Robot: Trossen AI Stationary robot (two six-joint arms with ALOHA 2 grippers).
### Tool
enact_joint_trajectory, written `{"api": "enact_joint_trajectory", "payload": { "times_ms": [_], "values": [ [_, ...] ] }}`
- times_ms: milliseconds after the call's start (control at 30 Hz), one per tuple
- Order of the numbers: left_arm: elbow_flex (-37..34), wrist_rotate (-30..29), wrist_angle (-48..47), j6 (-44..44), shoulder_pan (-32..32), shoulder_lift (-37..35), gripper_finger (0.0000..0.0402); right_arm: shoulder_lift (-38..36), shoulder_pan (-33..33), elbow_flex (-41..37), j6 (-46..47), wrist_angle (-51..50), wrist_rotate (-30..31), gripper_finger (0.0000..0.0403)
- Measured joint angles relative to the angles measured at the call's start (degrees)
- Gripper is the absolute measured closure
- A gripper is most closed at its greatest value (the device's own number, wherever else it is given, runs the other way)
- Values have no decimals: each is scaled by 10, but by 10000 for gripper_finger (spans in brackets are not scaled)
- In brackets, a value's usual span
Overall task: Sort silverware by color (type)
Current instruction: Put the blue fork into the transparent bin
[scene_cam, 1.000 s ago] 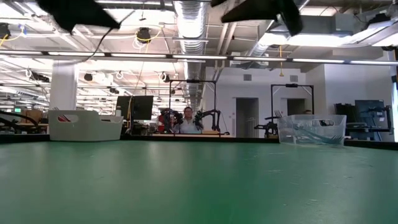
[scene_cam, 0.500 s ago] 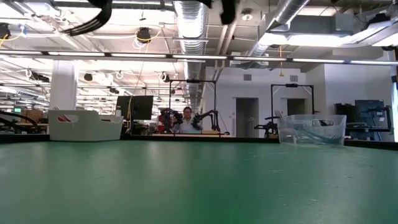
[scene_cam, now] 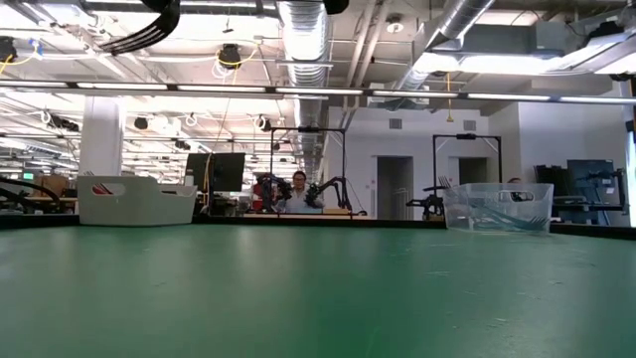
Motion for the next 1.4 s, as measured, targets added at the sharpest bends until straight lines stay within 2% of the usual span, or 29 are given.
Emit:
{"api": "enact_joint_trajectory", "payload": {
  "times_ms": [67,100,233,333,433,567,633,767,933,1100,1300,1400],
  "values": [
    [0,-10,-2,5,0,0,399,0,-2,7,0,-27,7,366],
    [0,-17,-3,5,0,0,397,0,-3,10,-5,-42,16,380],
    [0,-74,-22,-12,3,0,376,-8,-3,24,-4,-124,93,384],
    [-6,-110,-66,-57,20,-2,359,-31,-10,37,10,-279,159,387],
    [-38,-117,-117,-111,57,0,347,-76,-35,51,76,-480,210,387],
    [-93,-114,-124,-149,121,-1,339,-154,-95,63,204,-773,192,387],
    [-115,-117,-120,-153,152,0,339,-195,-135,63,253,-893,158,387],
    [-142,-120,-83,-154,209,-1,338,-266,-240,63,289,-1047,104,387],
    [-159,-139,-25,-110,265,-1,338,-297,-399,35,233,-1113,68,387],
    [-160,-135,2,-73,303,-1,338,-296,-548,-6,152,-1089,9,387],
    [-160,-129,-14,-73,307,-1,338,-291,-652,-58,89,-1011,-150,384],
    [-160,-123,-19,-92,301,-6,338,-290,-679,-80,86,-982,-225,353]
  ]
}}
